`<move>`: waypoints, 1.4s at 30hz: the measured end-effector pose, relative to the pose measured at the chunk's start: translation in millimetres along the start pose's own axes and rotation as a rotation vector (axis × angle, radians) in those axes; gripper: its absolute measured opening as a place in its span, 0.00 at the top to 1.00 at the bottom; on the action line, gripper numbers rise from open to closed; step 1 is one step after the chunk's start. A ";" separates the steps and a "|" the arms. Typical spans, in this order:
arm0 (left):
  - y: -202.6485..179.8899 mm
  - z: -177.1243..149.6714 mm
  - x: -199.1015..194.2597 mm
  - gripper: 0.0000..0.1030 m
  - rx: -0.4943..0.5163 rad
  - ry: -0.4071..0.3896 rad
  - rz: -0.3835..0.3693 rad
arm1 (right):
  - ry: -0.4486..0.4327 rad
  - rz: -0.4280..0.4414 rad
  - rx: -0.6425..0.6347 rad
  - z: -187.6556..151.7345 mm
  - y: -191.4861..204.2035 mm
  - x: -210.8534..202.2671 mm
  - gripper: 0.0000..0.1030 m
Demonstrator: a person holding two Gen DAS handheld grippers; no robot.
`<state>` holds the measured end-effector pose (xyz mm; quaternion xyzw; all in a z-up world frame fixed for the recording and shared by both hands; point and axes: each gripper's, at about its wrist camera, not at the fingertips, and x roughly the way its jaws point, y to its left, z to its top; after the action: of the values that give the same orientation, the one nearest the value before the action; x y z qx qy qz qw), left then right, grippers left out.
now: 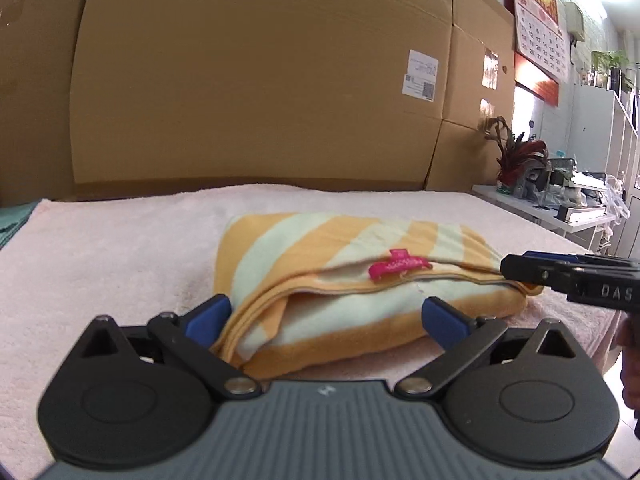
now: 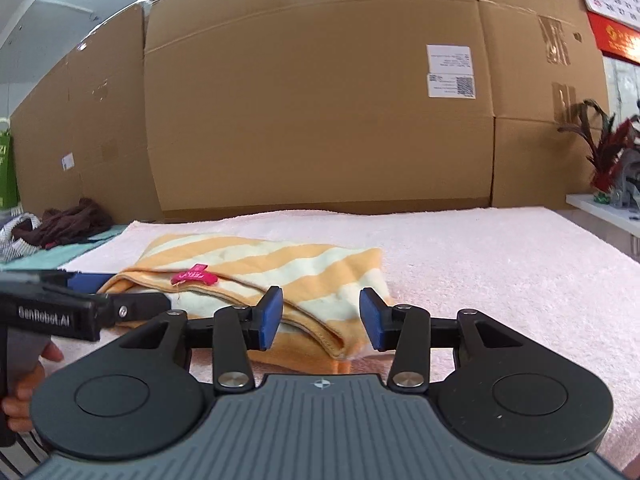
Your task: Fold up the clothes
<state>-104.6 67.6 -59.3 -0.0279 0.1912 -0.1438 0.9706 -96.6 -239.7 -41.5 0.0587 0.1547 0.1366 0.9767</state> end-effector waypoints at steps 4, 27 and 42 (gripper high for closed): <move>36.9 15.5 -10.0 0.01 -0.144 0.003 -0.018 | 0.113 0.061 0.161 9.8 -36.7 4.5 0.47; 104.7 19.9 31.3 0.01 -0.558 0.271 -0.367 | 0.493 0.341 0.522 33.0 -70.2 57.9 0.44; 115.6 35.6 60.8 0.01 -0.611 0.404 -0.465 | 0.528 0.390 0.614 36.1 -77.2 80.9 0.44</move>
<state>-6.3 160.6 -61.1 -0.3275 0.3998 -0.2981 0.8025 8.1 -293.1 -42.6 0.3373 0.4180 0.2763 0.7970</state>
